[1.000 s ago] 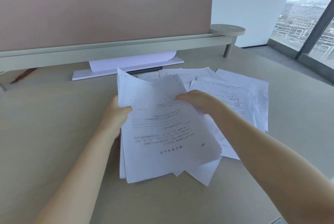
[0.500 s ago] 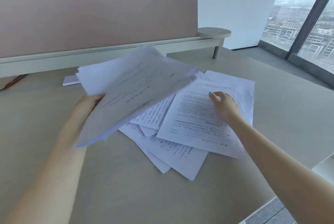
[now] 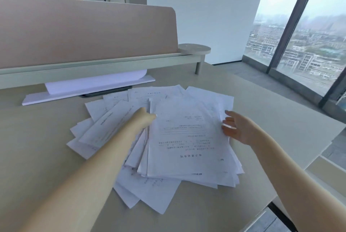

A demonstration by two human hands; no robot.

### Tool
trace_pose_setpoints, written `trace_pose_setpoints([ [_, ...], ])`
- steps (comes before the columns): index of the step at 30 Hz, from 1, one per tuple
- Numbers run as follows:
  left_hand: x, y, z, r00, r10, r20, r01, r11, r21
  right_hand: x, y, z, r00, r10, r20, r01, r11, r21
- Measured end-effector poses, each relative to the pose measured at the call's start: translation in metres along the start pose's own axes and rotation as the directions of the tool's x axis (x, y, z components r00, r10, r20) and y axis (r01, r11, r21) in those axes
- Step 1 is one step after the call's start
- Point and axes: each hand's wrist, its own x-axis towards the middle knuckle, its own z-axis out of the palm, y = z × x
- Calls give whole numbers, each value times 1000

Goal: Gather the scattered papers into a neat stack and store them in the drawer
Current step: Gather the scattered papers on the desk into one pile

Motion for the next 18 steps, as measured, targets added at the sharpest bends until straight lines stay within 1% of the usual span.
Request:
trace_pose_setpoints([
  [1, 1, 4, 4, 1000, -18, 1, 18, 999, -40, 0, 1, -1, 1000, 1, 24, -1, 1000, -2],
  [3, 1, 12, 8, 999, -32, 16, 35, 974, -226, -1, 1, 0, 998, -1, 61, 2, 1000, -10],
  [5, -3, 15, 8, 997, -51, 64, 73, 909, -410, -1, 0, -1, 994, 9, 109, -1, 997, -76],
  [6, -7, 16, 9, 992, -59, 108, 104, 870, -482, -2, 0, -1, 990, 26, 142, -6, 991, -136],
  [7, -13, 16, 12, 987, -52, 154, 124, 851, -511, -3, 0, -1, 987, 37, 154, -3, 978, -210],
  [8, -17, 15, 15, 984, -43, 173, 125, 858, -499, -5, 1, 0, 987, 26, 160, 21, 957, -290],
  [9, -19, 14, 17, 986, -31, 161, 103, 881, -461, -8, 1, 2, 986, -1, 166, 64, 927, -371],
  [10, -22, 11, 20, 992, -7, 126, 54, 927, -370, -10, 1, 4, 984, -41, 173, 114, 892, -437],
  [11, -24, 6, 20, 997, 35, 64, -20, 973, -229, -13, 1, 6, 979, -87, 184, 167, 860, -482],
  [12, -29, 1, 17, 996, 92, -9, -93, 993, -74, -15, 0, 9, 971, -133, 198, 218, 835, -505],
  [13, -35, -6, 12, 986, 145, -86, -137, 987, 85, -17, -2, 11, 960, -174, 220, 266, 812, -519],
  [14, -41, -15, 4, 972, 171, -160, -126, 958, 259, -19, -5, 13, 945, -216, 244, 317, 784, -534],
  [15, -46, -26, -5, 963, 160, -215, -63, 914, 400, -21, -10, 16, 930, -254, 265, 363, 750, -553],
  [16, -51, -38, -14, 957, 124, -262, 10, 888, 460, -21, -16, 21, 913, -293, 282, 406, 714, -571],
  [17, -56, -49, -24, 953, 62, -297, 75, 901, 428, -21, -24, 28, 899, -323, 294, 437, 677, -592],
  [18, -60, -59, -32, 946, 1, -325, 117, 931, 345, -21, -32, 38, 889, -340, 306, 457, 639, -619],
])
